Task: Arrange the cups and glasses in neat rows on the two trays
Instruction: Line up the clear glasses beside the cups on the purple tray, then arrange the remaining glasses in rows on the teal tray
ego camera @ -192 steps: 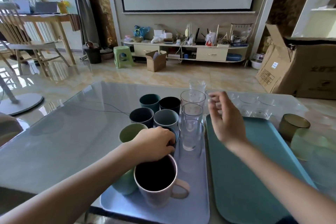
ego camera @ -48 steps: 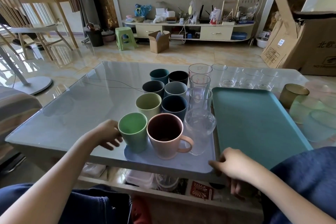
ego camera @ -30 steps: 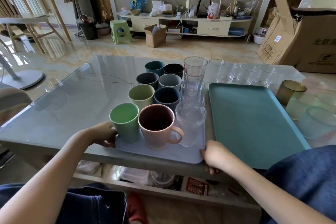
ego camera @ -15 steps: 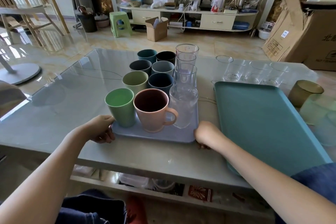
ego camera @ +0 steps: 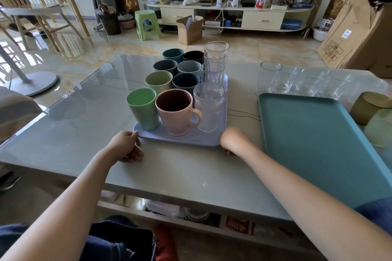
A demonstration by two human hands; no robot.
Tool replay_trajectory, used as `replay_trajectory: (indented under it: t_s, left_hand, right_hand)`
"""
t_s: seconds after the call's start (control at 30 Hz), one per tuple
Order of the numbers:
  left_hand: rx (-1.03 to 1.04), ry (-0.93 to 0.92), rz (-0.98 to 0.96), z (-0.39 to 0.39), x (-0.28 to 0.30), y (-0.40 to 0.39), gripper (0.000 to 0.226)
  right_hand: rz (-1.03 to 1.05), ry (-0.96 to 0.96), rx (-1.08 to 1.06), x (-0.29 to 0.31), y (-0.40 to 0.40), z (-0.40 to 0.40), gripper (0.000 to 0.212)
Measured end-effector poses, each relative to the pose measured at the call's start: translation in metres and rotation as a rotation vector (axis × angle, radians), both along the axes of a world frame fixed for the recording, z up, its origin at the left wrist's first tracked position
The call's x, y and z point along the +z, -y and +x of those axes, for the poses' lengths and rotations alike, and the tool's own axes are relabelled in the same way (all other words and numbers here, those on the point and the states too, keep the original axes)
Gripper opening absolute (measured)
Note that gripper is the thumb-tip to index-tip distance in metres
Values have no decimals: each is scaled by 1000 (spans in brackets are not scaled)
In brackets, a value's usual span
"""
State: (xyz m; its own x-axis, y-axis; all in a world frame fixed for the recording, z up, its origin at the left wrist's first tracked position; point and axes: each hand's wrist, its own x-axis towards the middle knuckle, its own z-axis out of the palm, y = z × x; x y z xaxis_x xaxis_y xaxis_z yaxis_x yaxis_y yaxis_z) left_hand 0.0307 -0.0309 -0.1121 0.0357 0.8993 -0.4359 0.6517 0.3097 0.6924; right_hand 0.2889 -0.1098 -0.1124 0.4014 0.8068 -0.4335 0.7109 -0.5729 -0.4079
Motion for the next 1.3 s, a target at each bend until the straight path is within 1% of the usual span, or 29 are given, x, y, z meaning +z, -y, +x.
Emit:
replay_trajectory:
  t_s: [0.1, 0.23, 0.33, 0.4, 0.47, 0.5, 0.57, 0.63, 0.7, 0.8, 0.9, 1.07, 1.17, 1.3]
  left_hand:
    - [-48, -72, 8, 7, 5, 8, 45]
    - [-207, -148, -9, 24, 13, 24, 42]
    - [-358, -158, 3, 48, 18, 42, 39]
    - [-495, -153, 34, 72, 20, 55, 34]
    - [-628, -126, 87, 102, 22, 71, 27]
    - [-674, -112, 128, 119, 22, 79, 24]
    - [-734, -124, 271, 155, 21, 97, 17]
    - [-779, -189, 428, 190, 20, 113, 14]
    - [-810, -242, 491, 218, 16, 126, 22]
    - [-837, -299, 488, 244, 1, 131, 34]
    - [-846, -345, 509, 248, -10, 127, 40]
    - [-900, -421, 539, 247, -5, 118, 58]
    - [-930, -517, 540, 240, 2, 115, 59]
    - [-937, -558, 499, 215, 5, 105, 57]
  right_hand:
    - [80, -95, 0, 2, 14, 7, 39]
    - [93, -219, -31, 10, 39, 22, 36]
    - [210, -248, -26, 25, 65, 42, 38]
    - [331, -196, -43, 35, 85, 64, 34]
    - [421, -61, -37, 41, 104, 93, 25]
    - [425, 9, -33, 42, 115, 110, 19]
    - [376, 103, -38, 41, 137, 142, 12]
    - [284, 164, -66, 34, 159, 170, 21]
    - [184, 210, -83, 23, 178, 190, 30]
    - [110, 261, -28, 2, 192, 205, 41]
    - [83, 255, 49, -4, 193, 205, 50]
    - [76, 200, 146, 1, 189, 195, 54]
    - [117, 195, 222, -5, 182, 177, 55]
    - [134, 184, 281, -12, 172, 155, 54]
